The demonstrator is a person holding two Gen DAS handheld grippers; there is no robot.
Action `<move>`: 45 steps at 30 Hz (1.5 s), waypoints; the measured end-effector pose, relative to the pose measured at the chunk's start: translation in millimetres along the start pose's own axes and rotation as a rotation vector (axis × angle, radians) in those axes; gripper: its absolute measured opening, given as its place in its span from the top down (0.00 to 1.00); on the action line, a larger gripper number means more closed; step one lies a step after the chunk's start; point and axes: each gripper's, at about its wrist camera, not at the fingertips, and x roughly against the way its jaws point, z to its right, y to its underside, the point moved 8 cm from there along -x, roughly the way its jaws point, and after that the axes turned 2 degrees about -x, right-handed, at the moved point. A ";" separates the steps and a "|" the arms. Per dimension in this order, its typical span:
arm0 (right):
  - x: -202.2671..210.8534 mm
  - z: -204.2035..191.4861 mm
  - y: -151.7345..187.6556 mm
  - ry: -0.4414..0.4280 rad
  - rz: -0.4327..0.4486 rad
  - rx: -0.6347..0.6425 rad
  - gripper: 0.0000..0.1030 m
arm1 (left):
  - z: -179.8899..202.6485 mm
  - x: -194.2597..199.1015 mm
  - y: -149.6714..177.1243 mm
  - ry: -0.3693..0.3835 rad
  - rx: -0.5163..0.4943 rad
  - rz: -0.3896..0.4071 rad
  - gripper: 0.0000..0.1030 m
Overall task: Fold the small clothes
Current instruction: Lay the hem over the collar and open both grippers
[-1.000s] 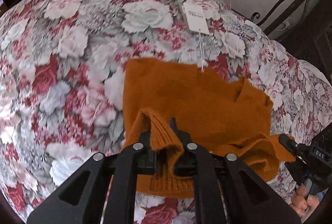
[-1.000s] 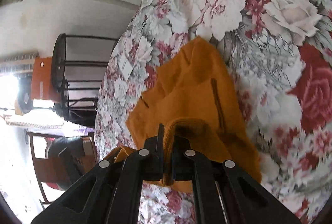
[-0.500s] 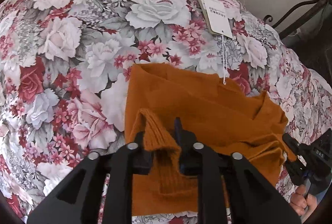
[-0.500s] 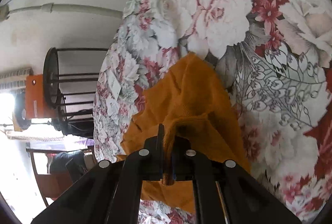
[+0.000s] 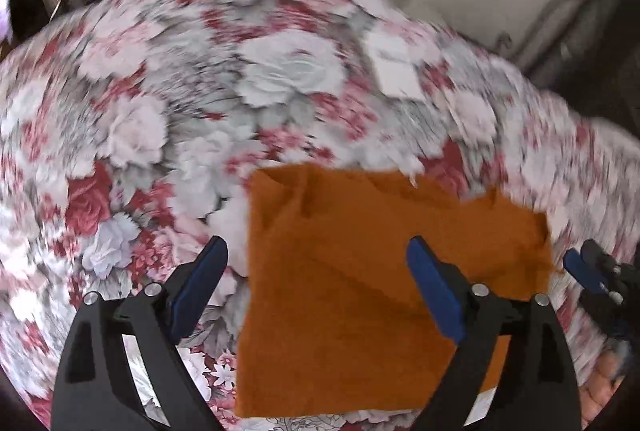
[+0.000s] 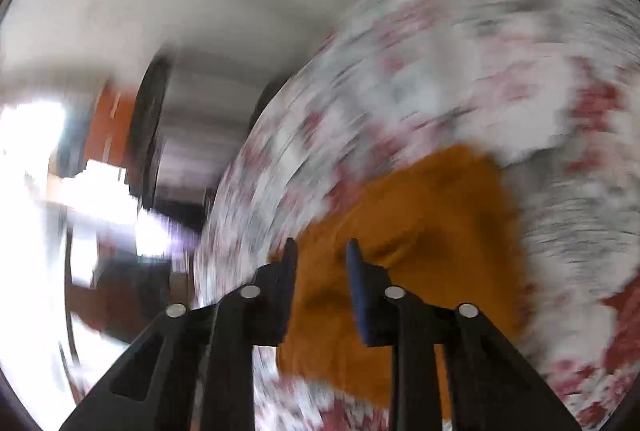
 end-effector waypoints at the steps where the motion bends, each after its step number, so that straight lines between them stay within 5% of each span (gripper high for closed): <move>1: -13.8 -12.5 13.5 0.012 -0.083 0.085 0.75 | 5.9 -0.9 1.8 -0.004 -0.026 -0.003 0.14; 3: -37.6 -13.6 35.7 0.084 -0.206 0.171 0.75 | 13.0 -5.3 5.4 -0.017 -0.056 -0.017 0.14; 5: -54.7 4.9 42.9 0.200 -0.238 0.184 0.75 | 12.1 -13.7 9.2 -0.046 -0.064 -0.037 0.14; 6: -56.2 22.8 33.7 0.299 -0.193 0.173 0.75 | 9.1 -22.2 12.4 -0.092 -0.072 -0.064 0.14; 8: -42.7 50.1 5.0 0.359 -0.046 0.068 0.79 | -7.5 -41.4 19.1 -0.227 -0.064 -0.119 0.14; 11: -6.5 98.7 -27.4 0.321 0.142 -0.203 0.89 | -25.2 -52.3 22.3 -0.208 0.030 -0.160 0.07; 12: 2.9 105.1 -30.6 0.333 0.173 -0.229 0.97 | -30.1 -51.6 22.2 -0.180 0.073 -0.167 0.07; 15: 10.9 80.8 -31.4 0.347 0.213 -0.145 0.91 | -33.9 -31.4 9.8 -0.205 0.092 -0.070 0.09; 17: 2.8 45.7 -31.3 0.290 0.202 -0.033 0.91 | -26.1 -14.8 1.0 -0.156 0.094 0.014 0.09; 20: -29.5 7.4 -13.3 0.213 0.090 0.111 0.91 | -5.3 -22.0 3.1 -0.073 0.054 0.003 0.09; 22: -49.9 20.0 -0.5 0.258 0.019 0.110 0.76 | -0.2 -42.0 10.1 -0.160 0.001 -0.048 0.09; 23: -55.2 36.3 1.9 0.312 0.000 0.082 0.75 | -4.2 -55.7 16.3 -0.248 -0.027 -0.079 0.07; 24: -53.9 62.8 5.5 0.365 -0.007 0.019 0.86 | -6.9 -61.7 18.7 -0.264 -0.025 -0.087 0.07; 25: -50.0 79.5 5.2 0.351 0.001 -0.048 1.00 | -9.5 -65.9 20.3 -0.255 -0.005 -0.093 0.07; 27: -36.9 89.4 -0.2 0.288 0.022 -0.160 1.00 | -15.7 -62.7 17.8 -0.260 0.037 -0.088 0.07; 29: -23.3 70.7 -6.1 0.320 0.084 -0.078 0.94 | -21.1 -43.8 7.1 -0.299 0.053 -0.007 0.08; 32: -26.9 40.3 -5.2 0.258 0.098 0.017 0.94 | -9.5 -29.1 -2.6 -0.194 0.078 0.068 0.09; 35: -45.8 34.1 2.3 0.265 0.044 0.057 0.92 | 9.1 -42.2 -0.8 -0.178 0.033 0.042 0.09; 37: -64.0 53.9 9.1 0.378 -0.018 0.057 0.71 | 8.7 -62.8 8.3 -0.278 -0.010 -0.013 0.07; 40: -61.4 67.7 9.9 0.352 -0.014 -0.032 0.86 | -2.2 -74.8 22.9 -0.285 0.043 -0.060 0.05; 43: -51.0 57.9 4.6 0.345 0.030 -0.026 0.78 | -5.8 -52.2 12.6 -0.286 0.068 0.001 0.08; 45: -39.4 45.3 1.6 0.337 0.046 0.023 0.70 | 0.7 -36.3 2.8 -0.200 0.074 0.062 0.08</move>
